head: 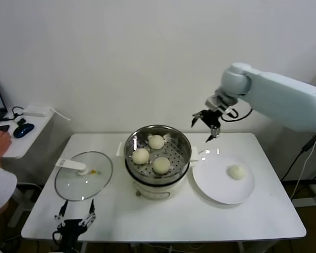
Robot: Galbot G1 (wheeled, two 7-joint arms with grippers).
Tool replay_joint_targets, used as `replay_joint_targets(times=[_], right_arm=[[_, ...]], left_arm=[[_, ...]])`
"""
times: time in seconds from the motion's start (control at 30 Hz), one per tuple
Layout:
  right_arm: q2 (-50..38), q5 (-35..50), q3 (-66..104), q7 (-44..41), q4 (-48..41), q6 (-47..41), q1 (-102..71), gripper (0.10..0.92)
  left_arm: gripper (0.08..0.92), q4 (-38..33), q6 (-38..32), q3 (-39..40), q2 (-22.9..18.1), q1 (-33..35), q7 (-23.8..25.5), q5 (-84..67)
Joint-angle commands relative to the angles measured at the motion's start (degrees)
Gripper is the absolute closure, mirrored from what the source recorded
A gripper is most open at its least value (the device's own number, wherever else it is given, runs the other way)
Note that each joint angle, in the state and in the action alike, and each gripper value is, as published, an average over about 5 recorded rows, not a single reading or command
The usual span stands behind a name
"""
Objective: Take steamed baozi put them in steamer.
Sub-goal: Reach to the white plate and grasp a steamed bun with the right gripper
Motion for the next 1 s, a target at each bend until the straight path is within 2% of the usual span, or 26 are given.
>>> replay_joint_targets(times=[0.03,0.23,0.53,1.0], right_arm=[[-10.0,2.7,5.1,2.7,-9.0,-7.9,-8.4,0.203],[-12.8,-3.8,12.0,2.7,-9.2,-8.1,-16.6,0.203],[-14.9,-9.1,19.0,2.5,-9.5,-8.0,-26.6,0.203],[-8.7,-14.8,28.5,2.5,-18.1,-7.0,-34.7,0.203]], left_arm=[[0.177,0.2,0.2,0.0,0.0,-0.7,0.1,-0.2],[0.177,-0.2,-0.1,-0.1,0.0,-0.5,0.2,0.0],[0.177,-0.3,-0.3,-0.2,0.1,-0.3,0.2,0.2],[0.177,-0.2,-0.4,-0.4,-0.2,0.8,-0.1,0.4]])
